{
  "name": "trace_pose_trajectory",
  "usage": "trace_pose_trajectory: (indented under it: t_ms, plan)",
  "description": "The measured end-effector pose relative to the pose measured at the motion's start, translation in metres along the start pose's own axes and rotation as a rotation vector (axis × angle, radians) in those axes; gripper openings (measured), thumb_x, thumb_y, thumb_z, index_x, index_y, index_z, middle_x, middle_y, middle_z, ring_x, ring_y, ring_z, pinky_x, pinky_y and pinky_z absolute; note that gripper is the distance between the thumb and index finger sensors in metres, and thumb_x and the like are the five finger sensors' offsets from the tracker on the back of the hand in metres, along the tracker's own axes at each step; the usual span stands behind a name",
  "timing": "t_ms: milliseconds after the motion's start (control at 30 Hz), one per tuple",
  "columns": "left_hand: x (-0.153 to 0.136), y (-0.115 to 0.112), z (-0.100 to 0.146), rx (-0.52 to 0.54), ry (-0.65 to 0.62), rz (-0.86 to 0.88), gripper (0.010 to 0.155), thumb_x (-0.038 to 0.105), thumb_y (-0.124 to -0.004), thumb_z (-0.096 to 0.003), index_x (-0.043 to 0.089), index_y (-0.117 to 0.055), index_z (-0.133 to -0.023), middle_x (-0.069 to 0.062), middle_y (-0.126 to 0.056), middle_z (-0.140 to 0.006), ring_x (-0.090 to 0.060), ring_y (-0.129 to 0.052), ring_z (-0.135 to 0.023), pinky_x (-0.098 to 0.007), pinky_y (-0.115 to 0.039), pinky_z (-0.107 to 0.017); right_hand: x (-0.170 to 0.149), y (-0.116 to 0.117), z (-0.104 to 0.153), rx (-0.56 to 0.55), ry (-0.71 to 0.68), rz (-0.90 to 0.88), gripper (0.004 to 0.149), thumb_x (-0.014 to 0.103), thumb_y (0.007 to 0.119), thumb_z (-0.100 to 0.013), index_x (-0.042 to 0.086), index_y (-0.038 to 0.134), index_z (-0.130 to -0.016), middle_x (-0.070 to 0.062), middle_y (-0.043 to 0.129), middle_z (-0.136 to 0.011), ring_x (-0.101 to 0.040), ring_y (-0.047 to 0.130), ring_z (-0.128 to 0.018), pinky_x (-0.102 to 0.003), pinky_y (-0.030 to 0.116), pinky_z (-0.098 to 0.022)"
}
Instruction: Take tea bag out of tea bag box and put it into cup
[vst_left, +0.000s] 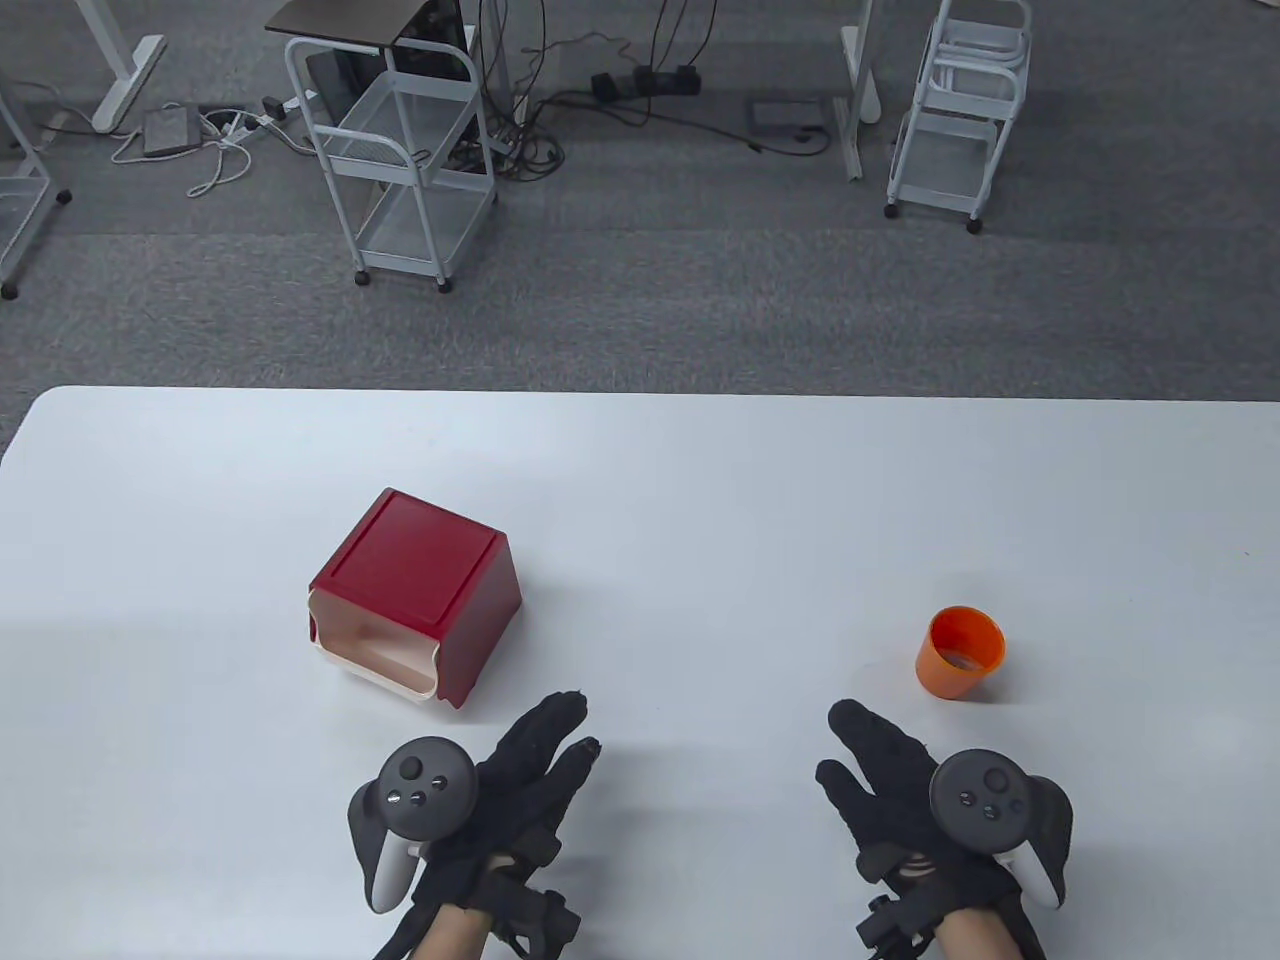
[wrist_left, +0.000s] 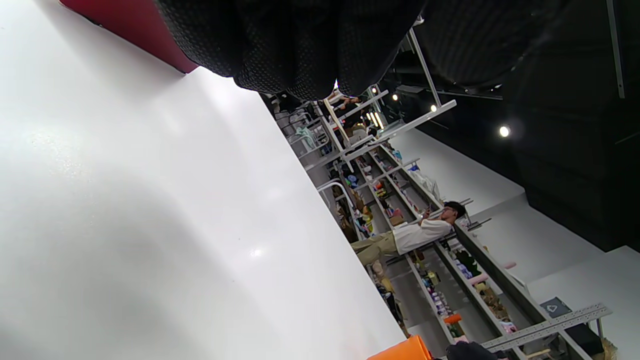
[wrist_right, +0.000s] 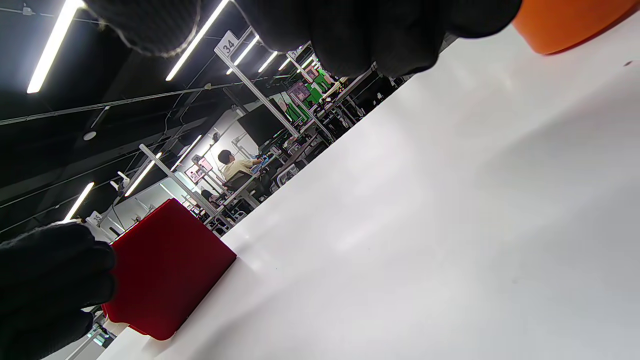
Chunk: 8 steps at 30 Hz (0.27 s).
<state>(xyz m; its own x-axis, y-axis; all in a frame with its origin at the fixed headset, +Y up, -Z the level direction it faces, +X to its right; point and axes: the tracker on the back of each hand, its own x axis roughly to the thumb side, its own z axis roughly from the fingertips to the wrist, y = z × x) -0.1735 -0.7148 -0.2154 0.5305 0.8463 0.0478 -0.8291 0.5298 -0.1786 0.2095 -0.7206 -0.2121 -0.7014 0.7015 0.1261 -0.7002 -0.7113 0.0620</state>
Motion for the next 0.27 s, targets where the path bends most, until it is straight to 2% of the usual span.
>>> trace_pose_trajectory:
  t_ms: [267]
  plan:
    - [-0.0002, 0.0, 0.0004, 0.001, -0.001, 0.004, 0.066, 0.059, -0.066, -0.0497, 0.028, -0.068, -0.108, -0.005, -0.068, -0.118, -0.031, -0.072, -0.104, -0.043, -0.065, -0.075, 0.0002, 0.0005, -0.0001, 0.003, 0.002, 0.002, 0.065, 0.051, 0.07, -0.048, 0.014, 0.057, -0.101, -0.023, 0.063, -0.104, -0.053, 0.067, -0.088, -0.064, 0.057, -0.066]
